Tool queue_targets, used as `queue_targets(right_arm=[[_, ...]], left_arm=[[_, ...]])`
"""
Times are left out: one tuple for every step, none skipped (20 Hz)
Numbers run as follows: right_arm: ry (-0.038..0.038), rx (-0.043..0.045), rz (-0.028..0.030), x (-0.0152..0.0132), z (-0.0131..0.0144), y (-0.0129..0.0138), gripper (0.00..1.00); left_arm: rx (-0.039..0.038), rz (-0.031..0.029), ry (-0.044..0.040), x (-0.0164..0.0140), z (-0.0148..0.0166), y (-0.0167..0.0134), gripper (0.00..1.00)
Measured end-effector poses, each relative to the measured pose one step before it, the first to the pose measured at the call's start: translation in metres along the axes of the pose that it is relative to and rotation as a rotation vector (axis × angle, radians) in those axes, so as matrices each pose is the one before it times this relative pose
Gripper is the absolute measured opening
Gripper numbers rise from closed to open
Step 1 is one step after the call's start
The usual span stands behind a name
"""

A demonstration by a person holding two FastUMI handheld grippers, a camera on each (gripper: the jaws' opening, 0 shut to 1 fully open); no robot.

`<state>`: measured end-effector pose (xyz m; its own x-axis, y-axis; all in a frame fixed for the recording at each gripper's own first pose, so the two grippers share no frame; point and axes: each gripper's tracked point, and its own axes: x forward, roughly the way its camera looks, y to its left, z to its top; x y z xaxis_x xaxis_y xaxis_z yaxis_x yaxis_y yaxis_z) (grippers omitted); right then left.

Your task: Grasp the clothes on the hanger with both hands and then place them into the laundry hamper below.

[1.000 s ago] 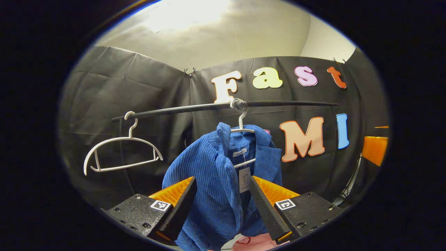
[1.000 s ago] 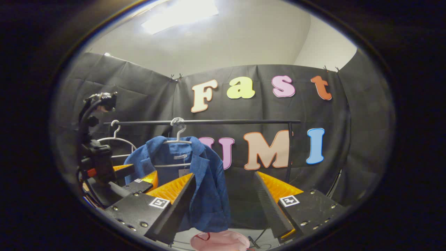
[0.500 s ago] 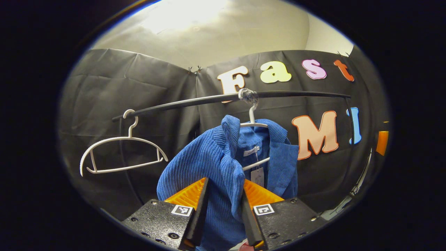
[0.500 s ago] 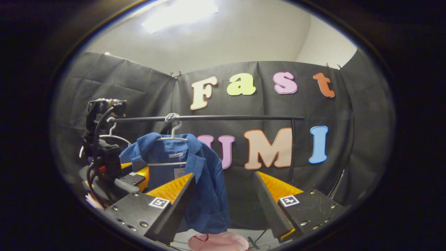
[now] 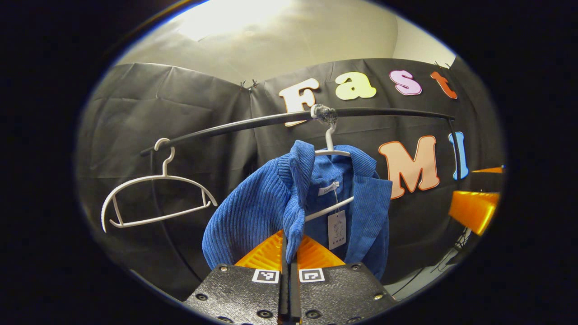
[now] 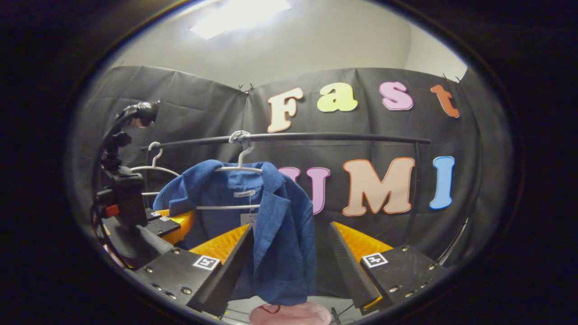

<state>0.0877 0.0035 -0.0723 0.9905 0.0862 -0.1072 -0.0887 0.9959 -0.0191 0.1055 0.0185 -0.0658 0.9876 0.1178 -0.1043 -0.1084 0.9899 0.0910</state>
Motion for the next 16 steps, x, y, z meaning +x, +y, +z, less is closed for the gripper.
queue_targets(right_arm=[[0.00556, 0.00463, 0.01875, 0.01126, -0.0027, 0.00522, 0.99], [0.00261, 0.00116, 0.01327, 0.01056, -0.00179, 0.00406, 0.96], [0.00501, -0.00179, 0.00899, 0.01134, -0.00246, 0.00312, 0.99], [0.00277, -0.00081, 0.01092, 0.00963, -0.0036, 0.00256, 0.96], [0.0043, 0.00046, 0.01081, 0.00977, -0.002, 0.00323, 0.99], [0.0052, 0.00209, 0.01544, 0.0095, -0.00334, 0.00424, 0.99], [0.007, 0.00119, 0.01295, 0.00977, -0.00319, 0.00353, 0.99], [0.00245, -0.00102, 0.00908, 0.00956, -0.00169, 0.00171, 0.98], [0.00071, -0.00288, 0.0056, 0.00817, -0.00255, 0.00086, 0.96], [0.0055, -0.00563, 0.00196, 0.00972, -0.00301, 0.00033, 0.96], [0.0055, -0.00618, 0.00027, 0.00858, -0.00373, 0.00004, 0.96], [0.00734, -0.00475, -0.00133, 0.00779, -0.00346, -0.00034, 0.96], [0.00453, -0.00423, -0.00118, 0.00826, -0.00311, 0.00097, 0.96], [0.00592, -0.00496, -0.00588, 0.00806, -0.00382, -0.00055, 0.96], [0.01464, -0.00448, -0.00793, 0.008, -0.0059, -0.00151, 0.99], [0.01355, -0.00106, -0.00913, 0.00759, -0.00524, -0.00171, 0.99]], left_arm=[[0.00218, -0.00848, -0.00857, -0.00041, 0.00293, -0.0009, 0.02], [0.00683, -0.00802, -0.00638, -0.00145, 0.0007, -0.00135, 0.01], [0.0065, -0.00943, -0.0008, -0.00147, 0.00148, -0.00046, 0.02], [0.00252, -0.0081, 0.00142, 0.00103, -0.00038, -0.00134, 0.02], [-0.00291, -0.00622, 0.00231, -0.00019, 0.00094, -0.00066, 0.02], [-0.00472, -0.0046, 0.00165, -0.0011, 0.00097, -0.00062, 0.02], [-0.00412, -0.00194, 0.00354, 0.0, 0.00139, 0.00043, 0.02], [-0.00471, 0.00021, 0.00336, -0.00036, 0.00037, 0.00088, 0.02], [-0.006, 0.00253, 0.00411, 0.0004, 0.00081, 0.00177, 0.02], [-0.00564, 0.00347, 0.00286, -0.00041, 0.0004, 0.00142, 0.02], [-0.00436, 0.00338, 0.00333, -0.00001, 0.00047, 0.00075, 0.02], [-0.00213, 0.00257, 0.00243, -0.00063, 0.00011, 0.00069, 0.01], [-0.00033, 0.00167, 0.00127, 0.00023, 0.00106, 0.00011, 0.01], [0.00144, 0.0017, 0.00101, -0.00147, 0.00012, 0.0001, 0.01], [0.00126, 0.00127, 0.0001, -0.00041, 0.00115, -0.00005, 0.01], [0.0006, 0.00068, -0.00027, -0.00006, -0.00001, -0.00028, 0.01]])
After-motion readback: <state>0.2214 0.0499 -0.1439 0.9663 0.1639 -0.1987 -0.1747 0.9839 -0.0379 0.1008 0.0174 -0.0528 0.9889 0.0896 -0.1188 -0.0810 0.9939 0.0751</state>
